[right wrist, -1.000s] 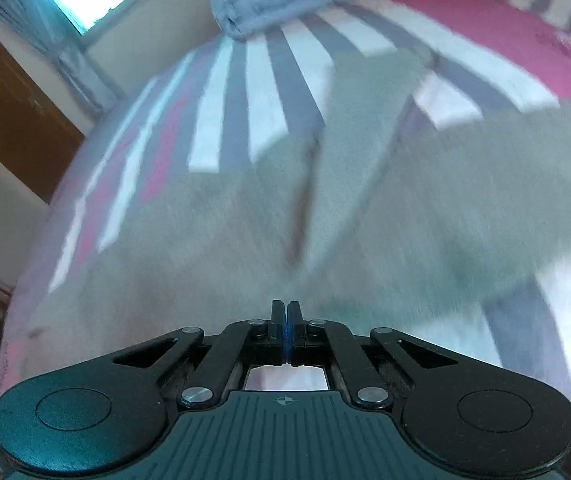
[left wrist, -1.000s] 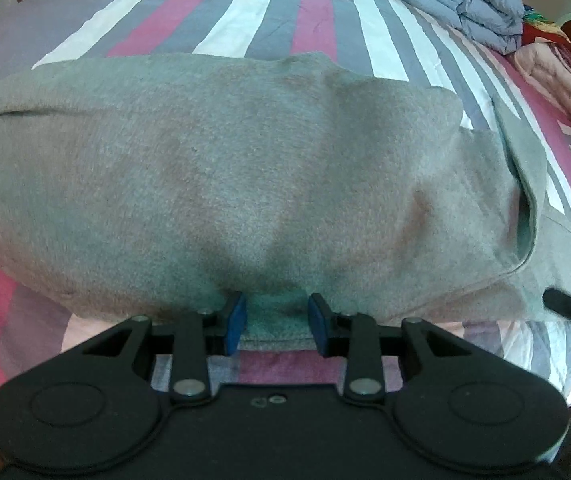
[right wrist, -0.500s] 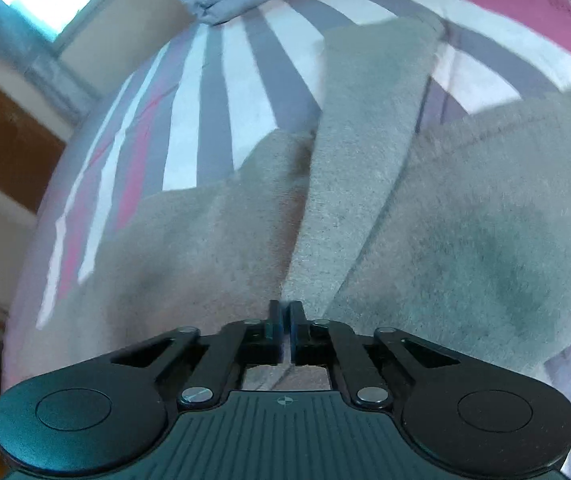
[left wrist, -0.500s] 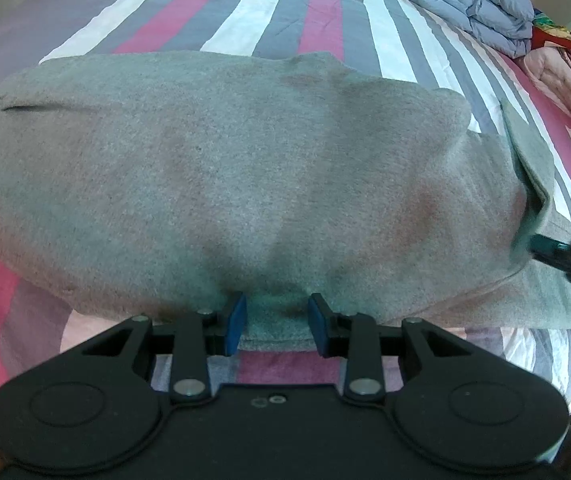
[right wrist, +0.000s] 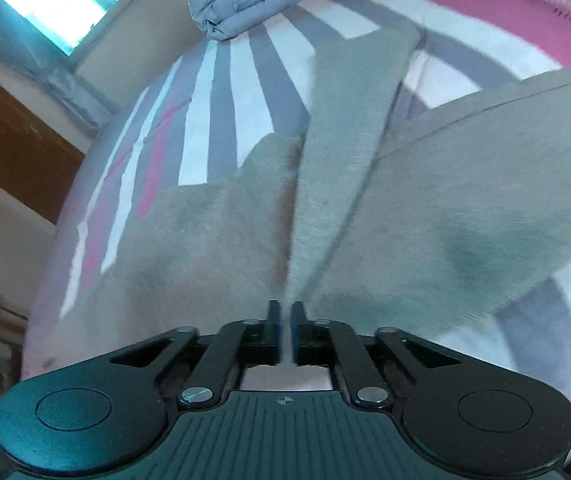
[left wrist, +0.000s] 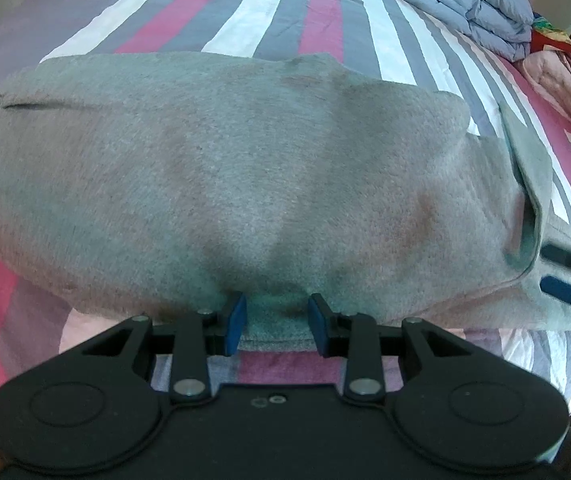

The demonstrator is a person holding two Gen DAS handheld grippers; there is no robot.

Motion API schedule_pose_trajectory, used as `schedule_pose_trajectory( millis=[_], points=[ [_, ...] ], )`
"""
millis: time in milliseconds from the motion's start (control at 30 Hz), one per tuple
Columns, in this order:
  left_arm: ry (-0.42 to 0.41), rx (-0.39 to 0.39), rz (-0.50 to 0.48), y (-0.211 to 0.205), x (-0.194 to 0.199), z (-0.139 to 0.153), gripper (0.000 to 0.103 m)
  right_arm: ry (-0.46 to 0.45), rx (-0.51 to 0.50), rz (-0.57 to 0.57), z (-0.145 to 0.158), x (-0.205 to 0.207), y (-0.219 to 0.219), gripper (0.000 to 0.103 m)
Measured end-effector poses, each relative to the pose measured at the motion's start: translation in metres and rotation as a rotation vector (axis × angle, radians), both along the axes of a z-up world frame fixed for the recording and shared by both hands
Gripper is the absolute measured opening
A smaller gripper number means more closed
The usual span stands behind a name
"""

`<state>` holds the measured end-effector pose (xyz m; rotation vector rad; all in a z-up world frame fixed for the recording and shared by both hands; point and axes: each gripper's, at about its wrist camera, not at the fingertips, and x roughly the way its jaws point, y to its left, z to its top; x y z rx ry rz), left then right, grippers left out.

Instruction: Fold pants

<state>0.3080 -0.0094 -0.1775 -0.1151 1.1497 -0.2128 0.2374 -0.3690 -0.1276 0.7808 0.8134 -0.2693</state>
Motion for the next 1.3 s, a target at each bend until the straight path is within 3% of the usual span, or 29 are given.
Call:
schedule_pose_trajectory(
  millis=[33, 67, 100, 133, 167, 233, 333, 367, 433, 533, 600, 667, 733, 800, 833, 900, 933, 1000, 1033, 1100, 1133, 1300],
  points=[
    [0.000, 0.000, 0.000, 0.000, 0.000, 0.000, 0.025, 0.006, 0.002, -0.002, -0.001, 0.005, 0.001, 0.061],
    [-0.001, 0.000, 0.000, 0.000, 0.000, -0.001, 0.025, 0.003, -0.007, -0.007, -0.002, 0.009, 0.002, 0.077],
    [0.000, 0.000, 0.000, 0.000, 0.000, -0.001, 0.025, -0.001, -0.028, -0.006, -0.002, 0.013, 0.004, 0.076],
    [0.000, -0.002, 0.002, 0.001, 0.001, -0.001, 0.025, 0.017, -0.061, -0.022, -0.003, 0.018, 0.006, 0.070],
    [0.001, -0.002, 0.003, 0.001, 0.001, -0.001, 0.025, 0.024, -0.068, -0.029, -0.006, 0.024, 0.006, 0.044],
    [-0.001, -0.002, 0.002, 0.000, 0.001, -0.001, 0.025, 0.050, -0.048, -0.033, -0.013, 0.034, 0.001, 0.017],
    [-0.003, -0.009, 0.000, 0.002, 0.001, -0.002, 0.025, 0.077, -0.052, -0.052, -0.021, 0.043, -0.008, 0.013],
    [-0.001, -0.016, 0.002, 0.004, 0.002, -0.002, 0.025, 0.067, -0.050, -0.065, -0.021, 0.041, -0.011, 0.004],
    [0.000, -0.024, 0.004, 0.005, 0.002, -0.003, 0.025, 0.014, -0.033, -0.077, -0.013, 0.028, -0.013, 0.003],
    [-0.008, -0.014, -0.006, 0.003, 0.001, -0.002, 0.026, -0.071, -0.127, -0.022, 0.013, -0.004, 0.000, 0.002],
    [-0.016, -0.005, -0.013, 0.002, -0.001, -0.002, 0.026, -0.094, -0.128, -0.030, 0.018, -0.026, 0.001, 0.000],
    [-0.024, 0.009, -0.025, 0.000, -0.002, -0.002, 0.026, -0.092, -0.110, -0.045, 0.015, -0.046, 0.003, 0.000],
    [-0.023, 0.015, -0.030, -0.002, -0.002, -0.001, 0.026, -0.049, -0.165, -0.002, 0.006, -0.049, 0.010, 0.000],
    [-0.016, 0.008, -0.019, -0.001, -0.001, 0.000, 0.026, -0.047, -0.092, -0.041, 0.001, -0.044, 0.002, 0.000],
    [-0.014, 0.004, -0.014, -0.001, -0.001, 0.000, 0.026, -0.026, -0.073, -0.051, 0.000, -0.038, -0.003, 0.003],
    [-0.014, 0.003, -0.012, -0.001, -0.001, 0.000, 0.026, -0.008, -0.042, -0.049, -0.004, -0.020, -0.007, 0.043],
    [-0.015, 0.003, -0.011, 0.000, -0.002, 0.000, 0.026, -0.012, -0.024, -0.052, -0.006, -0.014, -0.011, 0.073],
    [-0.015, 0.005, -0.010, -0.001, -0.002, -0.001, 0.026, -0.041, 0.013, -0.056, -0.008, -0.003, -0.015, 0.076],
    [-0.015, 0.008, -0.010, -0.001, -0.002, -0.001, 0.026, -0.048, 0.012, -0.062, -0.008, 0.003, -0.017, 0.074],
    [-0.015, 0.009, -0.012, -0.001, -0.001, -0.001, 0.026, -0.011, -0.017, -0.072, -0.013, 0.018, -0.018, 0.036],
    [-0.014, 0.007, -0.011, -0.001, -0.001, -0.001, 0.026, 0.018, -0.016, -0.070, -0.017, 0.025, -0.019, 0.010],
    [-0.013, -0.008, -0.009, 0.003, 0.000, -0.002, 0.026, 0.025, 0.014, -0.161, -0.030, 0.021, -0.035, 0.000]
  ],
)
